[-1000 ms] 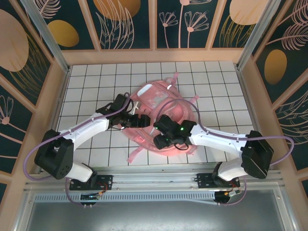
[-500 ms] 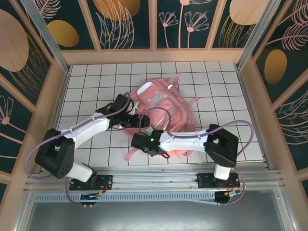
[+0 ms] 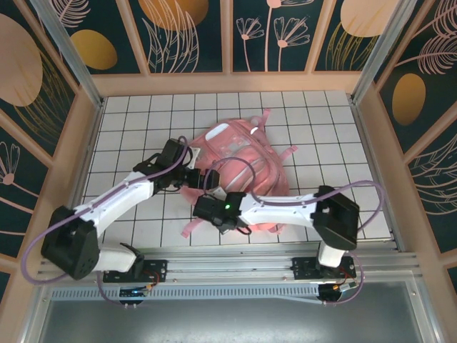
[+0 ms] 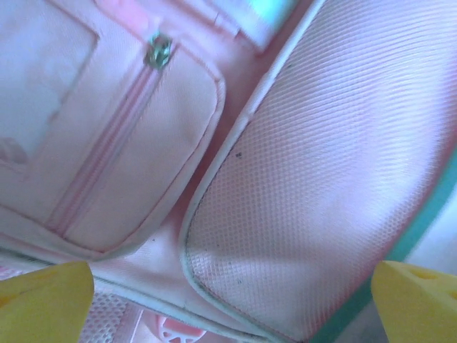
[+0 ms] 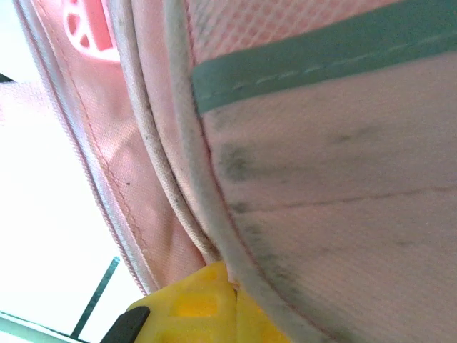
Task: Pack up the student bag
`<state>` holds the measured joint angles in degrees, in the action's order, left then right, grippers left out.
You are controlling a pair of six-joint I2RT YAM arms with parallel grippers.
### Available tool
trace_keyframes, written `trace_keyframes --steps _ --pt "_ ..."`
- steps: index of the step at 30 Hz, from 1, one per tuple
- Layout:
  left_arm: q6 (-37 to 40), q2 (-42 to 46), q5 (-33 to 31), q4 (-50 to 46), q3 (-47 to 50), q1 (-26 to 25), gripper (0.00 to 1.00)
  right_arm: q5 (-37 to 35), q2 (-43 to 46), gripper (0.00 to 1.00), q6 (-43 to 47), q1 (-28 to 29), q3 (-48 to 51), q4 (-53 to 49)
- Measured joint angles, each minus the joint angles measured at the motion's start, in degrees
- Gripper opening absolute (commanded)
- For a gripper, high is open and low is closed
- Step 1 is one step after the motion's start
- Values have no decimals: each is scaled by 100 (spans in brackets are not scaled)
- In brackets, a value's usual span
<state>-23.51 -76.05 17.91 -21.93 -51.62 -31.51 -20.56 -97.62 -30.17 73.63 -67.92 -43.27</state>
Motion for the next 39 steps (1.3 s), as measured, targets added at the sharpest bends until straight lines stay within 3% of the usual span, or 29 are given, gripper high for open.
trace_keyframes --steps 4,9,19,24,26,27,31,39 --pt "-203 437 -24 24 225 11 99 544 787 0 291 -431 439 413" --pt "-1123 636 538 280 841 0 99 1185 1419 0 468 -935 695 831" --pt "-2197 297 1401 977 984 61 99 1751 1497 0 721 -1182 743 1019" --pt "-2686 153 1543 1596 1152 256 76 1849 1495 0 728 -1220 645 1073" --pt "-2841 151 1604 1808 1300 328 82 1934 1495 0 706 -1281 632 1123" --pt "-2927 151 1620 1891 1357 352 98 1980 1495 0 691 -1307 629 1147" --pt "-3145 247 1659 2168 1563 391 99 2227 1419 0 627 -1434 553 1180" --pt "-3779 1322 1652 2492 2465 651 99 2455 984 0 514 -1556 63 1270"
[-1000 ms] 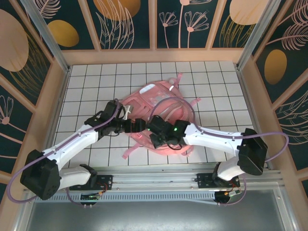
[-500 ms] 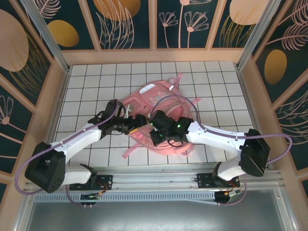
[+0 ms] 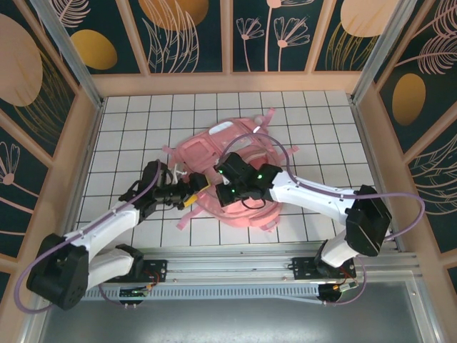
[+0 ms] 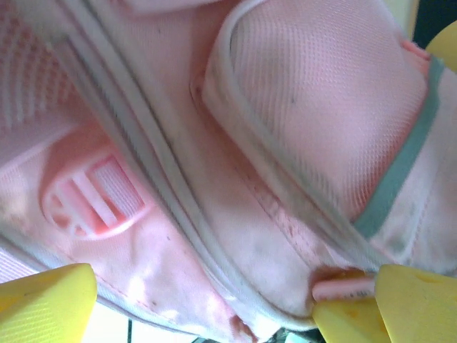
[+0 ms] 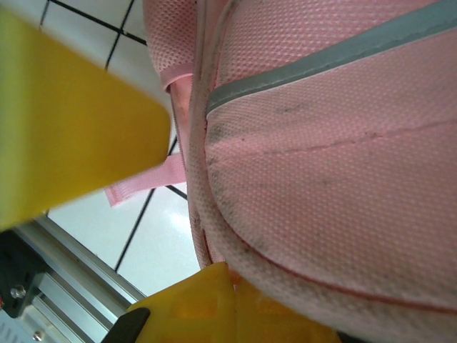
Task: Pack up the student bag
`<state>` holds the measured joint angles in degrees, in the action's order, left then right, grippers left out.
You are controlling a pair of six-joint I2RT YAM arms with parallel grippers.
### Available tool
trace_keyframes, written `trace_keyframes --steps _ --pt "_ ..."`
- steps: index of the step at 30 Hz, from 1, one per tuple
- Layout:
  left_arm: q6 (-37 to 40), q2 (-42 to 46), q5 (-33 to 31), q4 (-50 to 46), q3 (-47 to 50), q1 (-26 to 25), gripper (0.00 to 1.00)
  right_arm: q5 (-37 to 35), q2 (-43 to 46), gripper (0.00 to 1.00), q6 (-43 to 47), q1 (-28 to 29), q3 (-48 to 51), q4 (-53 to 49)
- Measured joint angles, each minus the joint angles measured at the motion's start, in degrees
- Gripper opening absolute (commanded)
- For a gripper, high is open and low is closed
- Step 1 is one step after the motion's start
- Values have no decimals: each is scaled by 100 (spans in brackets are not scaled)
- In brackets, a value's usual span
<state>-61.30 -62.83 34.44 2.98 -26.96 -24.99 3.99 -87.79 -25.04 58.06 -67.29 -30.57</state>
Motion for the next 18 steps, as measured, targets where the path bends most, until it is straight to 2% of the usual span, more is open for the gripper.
trace_keyframes --steps 4,6,9,13,16,17,18 --pt "-376 286 2 426 363 70 98 133 -131 0 -101 -66 -151 131" --pt "-651 118 -17 785 520 72 86 195 -203 0 -109 -72 -212 173" --pt "-970 -238 -74 1250 684 74 74 238 -258 0 -122 -72 -282 177" --pt "-1259 -772 -111 1679 566 74 63 302 -306 0 -122 -74 -367 181" --pt "-1338 -1051 -125 1786 243 74 47 319 -317 0 -122 -76 -372 197" --pt "-1349 -1115 -125 1799 146 72 35 315 -317 0 -120 -83 -385 208" --pt "-1353 -1172 -131 1805 61 74 14 315 -323 0 -120 -96 -407 210"
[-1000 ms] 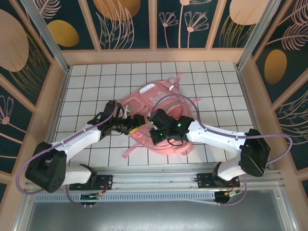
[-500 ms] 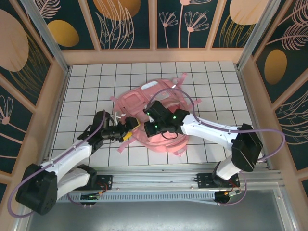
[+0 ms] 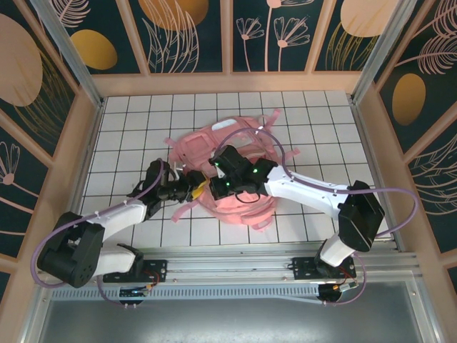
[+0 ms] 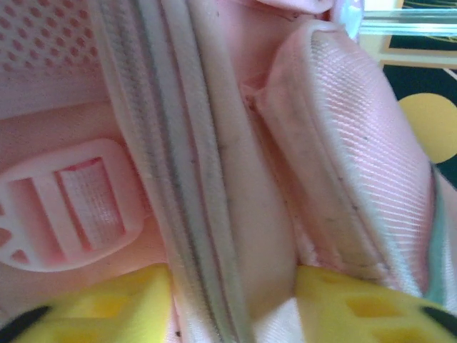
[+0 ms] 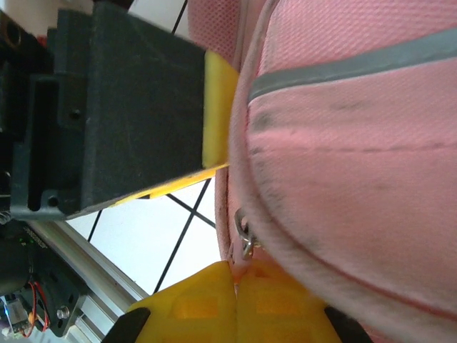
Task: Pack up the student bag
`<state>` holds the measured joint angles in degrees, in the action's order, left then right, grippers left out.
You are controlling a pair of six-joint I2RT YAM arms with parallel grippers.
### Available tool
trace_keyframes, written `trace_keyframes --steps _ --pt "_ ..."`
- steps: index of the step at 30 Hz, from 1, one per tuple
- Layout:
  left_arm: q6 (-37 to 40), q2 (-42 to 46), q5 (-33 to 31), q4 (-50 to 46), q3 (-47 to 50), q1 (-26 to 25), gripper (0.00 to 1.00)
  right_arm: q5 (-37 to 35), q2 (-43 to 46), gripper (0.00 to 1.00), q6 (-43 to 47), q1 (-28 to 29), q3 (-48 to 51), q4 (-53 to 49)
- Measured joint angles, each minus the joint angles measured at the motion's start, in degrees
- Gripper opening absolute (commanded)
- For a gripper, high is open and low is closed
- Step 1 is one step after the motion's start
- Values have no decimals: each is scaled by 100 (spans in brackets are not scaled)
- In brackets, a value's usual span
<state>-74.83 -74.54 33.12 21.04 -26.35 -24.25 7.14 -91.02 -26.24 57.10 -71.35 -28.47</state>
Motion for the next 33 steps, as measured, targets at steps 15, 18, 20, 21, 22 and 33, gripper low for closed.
trace_keyframes --steps 15,18,20,21,22,33 --pt "1587 372 -251 -1915 -614 459 0 -101 210 0 317 -420 -87 -962" --pt "1982 459 -223 -2385 -614 702 0 -219 579 0 562 -820 57 -1307" --pt "2216 452 -212 -2610 -645 750 0 -299 782 0 785 -1113 120 -1419" --pt "2341 452 -216 -2736 -684 754 0 -339 859 0 929 -1270 153 -1438" --pt "2441 452 -216 -2844 -734 756 0 -389 894 0 1027 -1386 168 -1449" --pt "2730 459 0 -3182 -1001 820 0 553 761 46 1545 -1462 197 -1113"
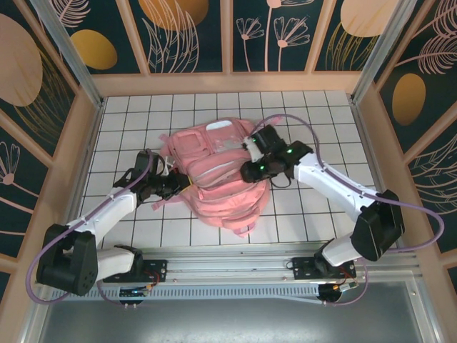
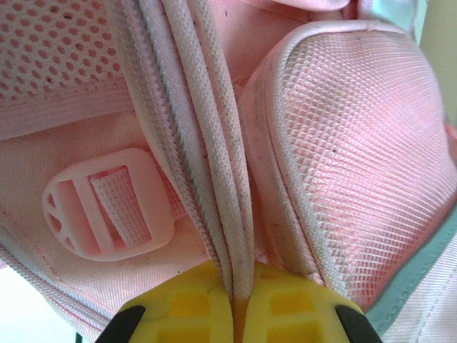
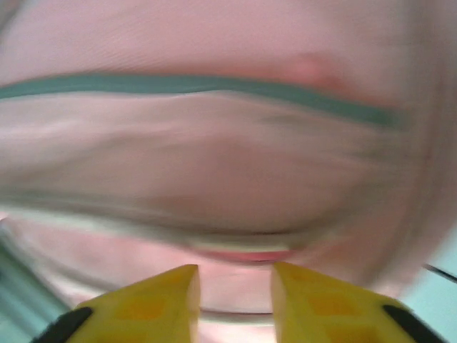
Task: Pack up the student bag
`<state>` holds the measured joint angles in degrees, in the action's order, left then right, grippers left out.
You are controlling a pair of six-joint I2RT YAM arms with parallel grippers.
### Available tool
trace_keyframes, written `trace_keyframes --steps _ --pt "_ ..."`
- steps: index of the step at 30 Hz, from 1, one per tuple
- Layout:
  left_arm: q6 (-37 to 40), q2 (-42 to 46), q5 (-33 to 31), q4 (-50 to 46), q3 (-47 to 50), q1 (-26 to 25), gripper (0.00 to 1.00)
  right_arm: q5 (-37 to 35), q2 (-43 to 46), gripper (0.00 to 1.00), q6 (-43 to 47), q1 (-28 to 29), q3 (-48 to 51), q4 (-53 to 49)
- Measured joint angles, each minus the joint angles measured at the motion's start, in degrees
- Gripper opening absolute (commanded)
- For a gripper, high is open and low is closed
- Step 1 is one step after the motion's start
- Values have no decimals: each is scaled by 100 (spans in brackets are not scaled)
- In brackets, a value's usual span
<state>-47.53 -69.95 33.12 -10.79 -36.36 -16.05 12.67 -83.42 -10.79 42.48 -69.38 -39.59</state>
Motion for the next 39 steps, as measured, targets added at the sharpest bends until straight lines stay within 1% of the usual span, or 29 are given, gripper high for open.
trace_keyframes --steps 2,3,6,15,18,23,24,27,32,34,35,39 --pt "-50 37 81 -59 -133 -2 0 337 -4 55 -256 481 0 197" --pt "-59 50 107 -87 -195 -2 0 490 -17 58 -391 678 0 302" --pt "-118 83 177 -122 -393 -35 0 778 -192 60 -844 992 -50 511" --pt "-378 254 155 -96 -448 -192 0 975 -918 61 -2026 1045 -468 756" --pt "-505 310 39 -31 -448 -315 0 909 -1169 60 -2317 1051 -855 485" --pt "-702 319 -149 74 -459 -516 0 535 -1515 59 -2660 1119 -1497 -232" --pt "-723 319 -166 74 -463 -542 0 457 -1582 57 -2702 1143 -1609 -363" --pt "-745 319 -212 70 -483 -575 0 192 -1766 46 -2837 1228 -1849 -664" --pt "-769 319 -249 68 -503 -603 0 -258 -1954 21 -2916 1362 -2159 -1062" --pt "-798 330 -264 70 -503 -603 0 -426 -1980 5 -2920 1432 -2288 -1174" --pt "-820 343 -273 70 -503 -603 0 -514 -1987 0 -2909 1460 -2341 -1222" --pt "-809 380 -328 -15 -568 -627 0 -728 -1987 0 -2852 1526 -2448 -1346"
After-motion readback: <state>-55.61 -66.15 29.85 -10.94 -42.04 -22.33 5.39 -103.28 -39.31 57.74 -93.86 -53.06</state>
